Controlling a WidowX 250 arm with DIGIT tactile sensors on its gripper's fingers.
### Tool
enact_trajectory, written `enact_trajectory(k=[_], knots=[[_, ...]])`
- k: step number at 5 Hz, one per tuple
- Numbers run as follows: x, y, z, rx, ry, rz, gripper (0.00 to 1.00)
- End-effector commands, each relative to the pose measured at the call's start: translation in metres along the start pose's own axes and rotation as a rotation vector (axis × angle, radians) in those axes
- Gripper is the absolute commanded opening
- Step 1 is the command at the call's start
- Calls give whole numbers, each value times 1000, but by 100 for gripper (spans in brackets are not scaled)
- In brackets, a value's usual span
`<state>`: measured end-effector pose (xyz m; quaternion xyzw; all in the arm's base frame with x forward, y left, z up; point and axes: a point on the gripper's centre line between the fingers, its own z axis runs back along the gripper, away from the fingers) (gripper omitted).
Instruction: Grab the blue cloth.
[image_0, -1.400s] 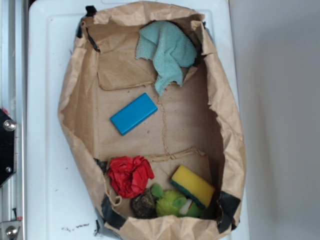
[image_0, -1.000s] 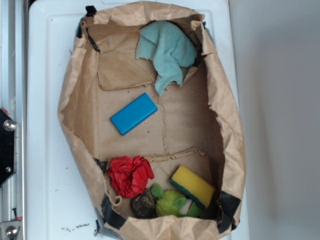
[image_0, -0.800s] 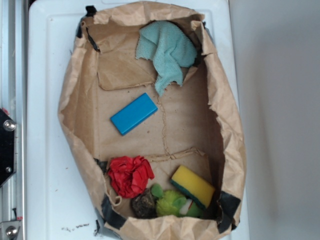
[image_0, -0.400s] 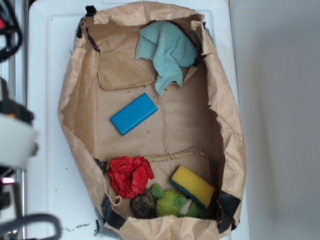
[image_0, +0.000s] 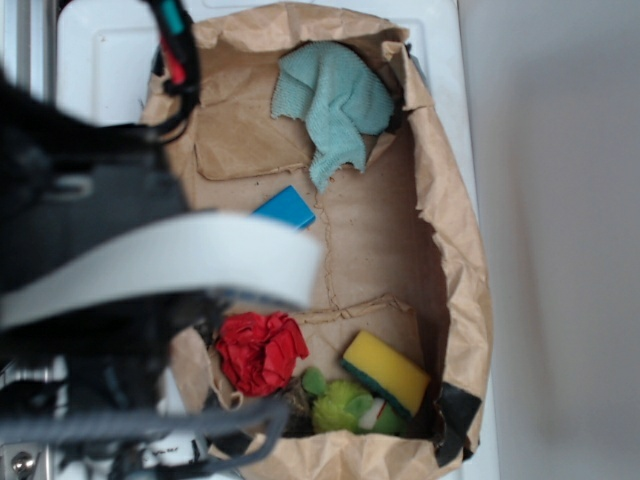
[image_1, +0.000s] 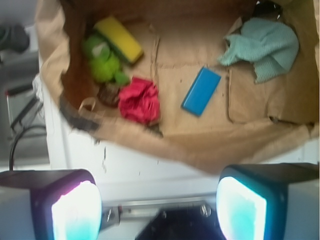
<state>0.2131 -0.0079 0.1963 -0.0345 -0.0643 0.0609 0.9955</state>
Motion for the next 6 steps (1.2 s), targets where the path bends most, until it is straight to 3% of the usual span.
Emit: enact_trajectory(k=[1,3,5,6], knots=[[37,22,-17,-8,-96,73,100],[57,21,-54,55,-132,72,100],[73,45,-85,150,-130,167,100],[72,58,-89,120,-174,332,100]])
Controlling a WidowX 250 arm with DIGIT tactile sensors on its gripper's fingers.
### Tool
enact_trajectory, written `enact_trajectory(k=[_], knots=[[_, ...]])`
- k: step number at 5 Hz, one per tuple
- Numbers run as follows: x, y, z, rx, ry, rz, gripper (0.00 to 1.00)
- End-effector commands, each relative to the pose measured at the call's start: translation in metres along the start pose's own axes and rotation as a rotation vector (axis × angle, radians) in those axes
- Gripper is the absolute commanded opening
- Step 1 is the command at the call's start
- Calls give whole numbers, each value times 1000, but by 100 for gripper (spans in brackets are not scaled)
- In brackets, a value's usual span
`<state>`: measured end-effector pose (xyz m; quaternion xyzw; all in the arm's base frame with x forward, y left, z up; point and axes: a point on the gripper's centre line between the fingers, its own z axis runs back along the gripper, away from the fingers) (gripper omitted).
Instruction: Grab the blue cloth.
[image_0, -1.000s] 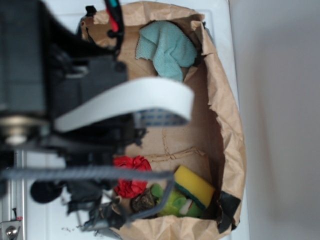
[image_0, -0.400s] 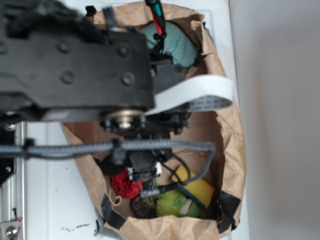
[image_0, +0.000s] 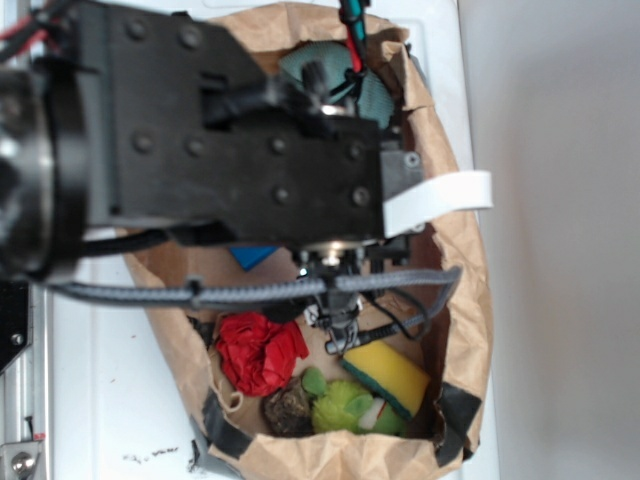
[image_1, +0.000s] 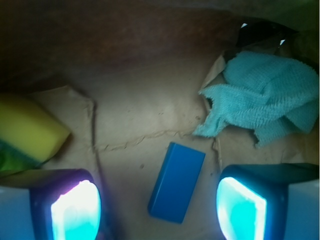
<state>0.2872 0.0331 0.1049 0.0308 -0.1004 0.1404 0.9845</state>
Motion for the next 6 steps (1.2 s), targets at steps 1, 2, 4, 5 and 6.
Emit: enact_trajectory(k=[1,2,4,5,6], knots=[[6,21,8,28,-110,381,100],[6,21,8,28,-110,381,100],[6,21,8,28,-110,381,100],[6,21,8,28,-110,381,100],[6,24,5,-3,-113,490,100]])
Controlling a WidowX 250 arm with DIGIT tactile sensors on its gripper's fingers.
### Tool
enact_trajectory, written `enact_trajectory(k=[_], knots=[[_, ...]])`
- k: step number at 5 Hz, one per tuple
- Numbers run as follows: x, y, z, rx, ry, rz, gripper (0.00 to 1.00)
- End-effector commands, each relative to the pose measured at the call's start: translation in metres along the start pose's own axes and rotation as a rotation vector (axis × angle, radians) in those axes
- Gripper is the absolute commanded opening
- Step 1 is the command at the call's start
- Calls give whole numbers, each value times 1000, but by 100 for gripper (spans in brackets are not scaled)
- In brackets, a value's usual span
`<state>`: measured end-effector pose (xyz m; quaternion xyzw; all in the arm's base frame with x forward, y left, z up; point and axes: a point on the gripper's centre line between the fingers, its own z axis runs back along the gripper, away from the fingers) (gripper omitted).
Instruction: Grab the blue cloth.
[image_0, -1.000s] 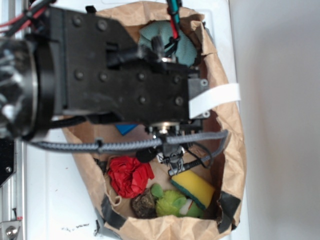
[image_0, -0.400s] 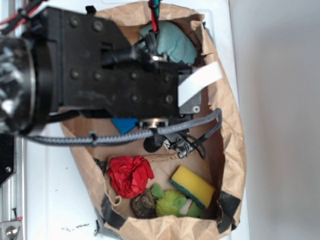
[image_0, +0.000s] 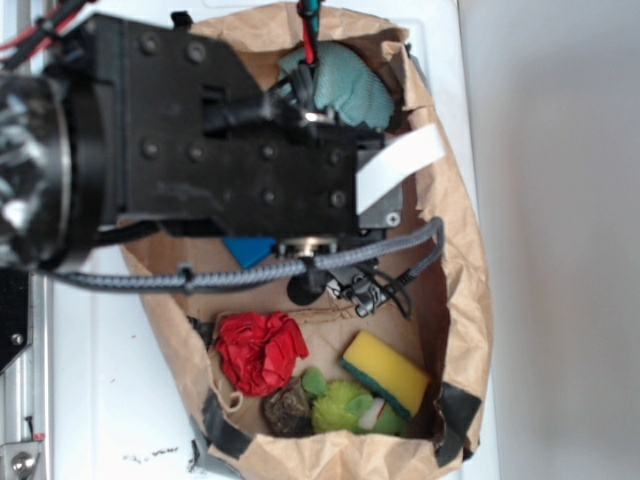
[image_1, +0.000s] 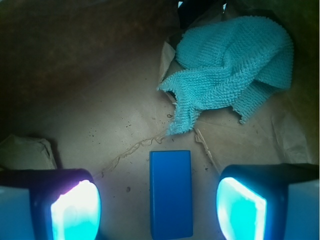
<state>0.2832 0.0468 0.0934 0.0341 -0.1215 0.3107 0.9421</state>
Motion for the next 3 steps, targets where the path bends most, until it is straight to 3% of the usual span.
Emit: enact_trajectory(k=[1,3], knots=[[17,4,2,-69,-97,240,100],[27,11,-11,-55,-129,281,100]])
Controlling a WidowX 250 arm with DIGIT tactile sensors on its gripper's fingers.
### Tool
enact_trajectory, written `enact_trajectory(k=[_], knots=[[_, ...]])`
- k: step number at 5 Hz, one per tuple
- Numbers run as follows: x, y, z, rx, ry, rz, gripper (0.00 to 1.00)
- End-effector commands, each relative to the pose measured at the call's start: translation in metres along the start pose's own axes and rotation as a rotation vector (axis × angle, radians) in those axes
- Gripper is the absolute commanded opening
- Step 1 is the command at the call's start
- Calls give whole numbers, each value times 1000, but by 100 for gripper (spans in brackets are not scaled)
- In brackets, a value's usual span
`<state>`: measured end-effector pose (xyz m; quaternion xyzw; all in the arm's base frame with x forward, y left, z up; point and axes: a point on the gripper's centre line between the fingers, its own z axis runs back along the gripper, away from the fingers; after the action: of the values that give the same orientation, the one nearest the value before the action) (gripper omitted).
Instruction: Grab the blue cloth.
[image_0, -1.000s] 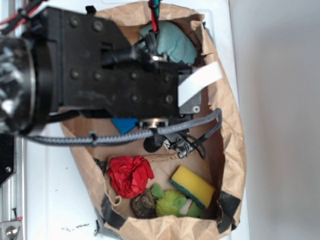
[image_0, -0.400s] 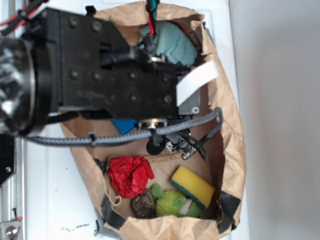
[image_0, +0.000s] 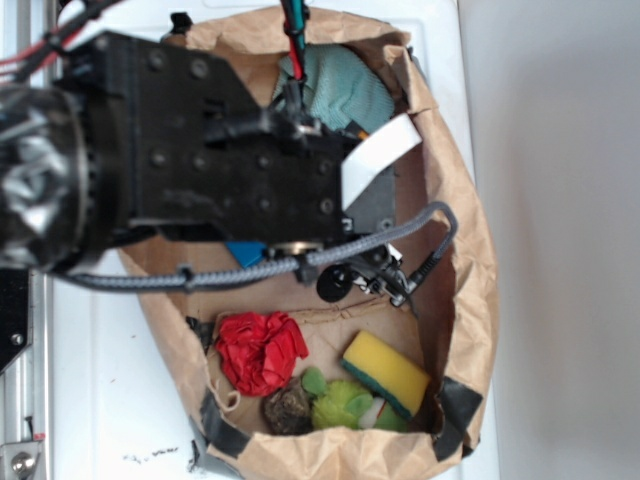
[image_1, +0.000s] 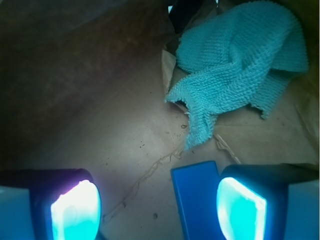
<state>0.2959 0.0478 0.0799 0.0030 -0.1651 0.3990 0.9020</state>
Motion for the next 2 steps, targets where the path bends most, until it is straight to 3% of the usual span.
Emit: enact_trajectory(k=[1,2], knots=[[36,11,-10,45,-96,111,100],[40,10,-14,58,-112,125,100]])
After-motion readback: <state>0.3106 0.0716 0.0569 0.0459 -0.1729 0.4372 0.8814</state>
